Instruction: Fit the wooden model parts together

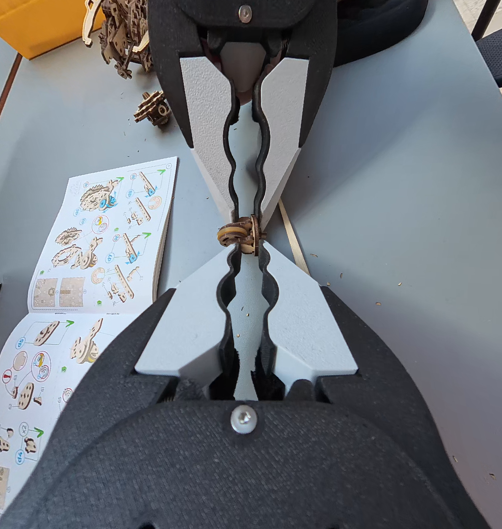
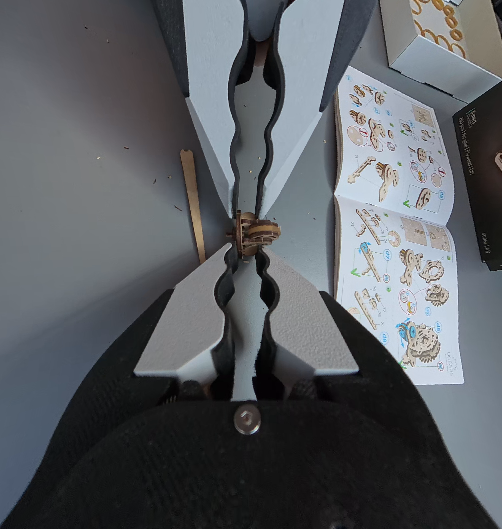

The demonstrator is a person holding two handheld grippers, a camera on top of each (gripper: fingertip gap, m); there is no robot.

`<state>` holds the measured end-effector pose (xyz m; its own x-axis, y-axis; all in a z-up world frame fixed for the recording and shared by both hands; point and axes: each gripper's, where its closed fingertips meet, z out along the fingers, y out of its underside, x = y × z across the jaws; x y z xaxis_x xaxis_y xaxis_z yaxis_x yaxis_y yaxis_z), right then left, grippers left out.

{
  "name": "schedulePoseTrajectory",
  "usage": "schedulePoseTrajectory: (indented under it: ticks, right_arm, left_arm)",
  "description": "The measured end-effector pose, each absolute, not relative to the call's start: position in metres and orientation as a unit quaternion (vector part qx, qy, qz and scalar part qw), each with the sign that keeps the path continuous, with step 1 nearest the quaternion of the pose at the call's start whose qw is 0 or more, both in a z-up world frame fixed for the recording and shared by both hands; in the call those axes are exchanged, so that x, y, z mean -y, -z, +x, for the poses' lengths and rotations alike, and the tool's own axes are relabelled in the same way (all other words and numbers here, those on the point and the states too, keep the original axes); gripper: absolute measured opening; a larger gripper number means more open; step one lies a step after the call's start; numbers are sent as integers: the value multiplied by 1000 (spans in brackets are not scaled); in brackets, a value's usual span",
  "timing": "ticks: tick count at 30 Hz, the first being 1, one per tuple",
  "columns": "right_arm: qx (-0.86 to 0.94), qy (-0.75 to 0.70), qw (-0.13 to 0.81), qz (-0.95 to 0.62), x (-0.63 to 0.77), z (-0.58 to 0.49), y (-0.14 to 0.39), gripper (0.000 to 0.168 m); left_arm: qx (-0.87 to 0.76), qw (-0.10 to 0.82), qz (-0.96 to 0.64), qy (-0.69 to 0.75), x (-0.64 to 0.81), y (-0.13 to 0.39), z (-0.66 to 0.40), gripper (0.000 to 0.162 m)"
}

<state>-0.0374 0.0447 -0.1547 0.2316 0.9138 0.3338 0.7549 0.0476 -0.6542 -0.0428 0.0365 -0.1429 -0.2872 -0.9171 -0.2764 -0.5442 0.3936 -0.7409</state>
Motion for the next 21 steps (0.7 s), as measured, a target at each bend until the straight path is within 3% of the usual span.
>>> schedulePoseTrajectory:
  ticks: [5, 9, 21]
  right_arm:
    - [610, -129, 387, -680, -45, -37, 155, 13]
    - [614, -144, 387, -673, -43, -37, 155, 13]
    - [615, -142, 394, -668, -44, -39, 154, 13]
  left_arm:
    - [-732, 323, -508, 318, -37, 143, -42, 12]
    - [-734, 317, -523, 296, -44, 153, -42, 36]
    - [-748, 367, -487, 262, -43, 148, -37, 25]
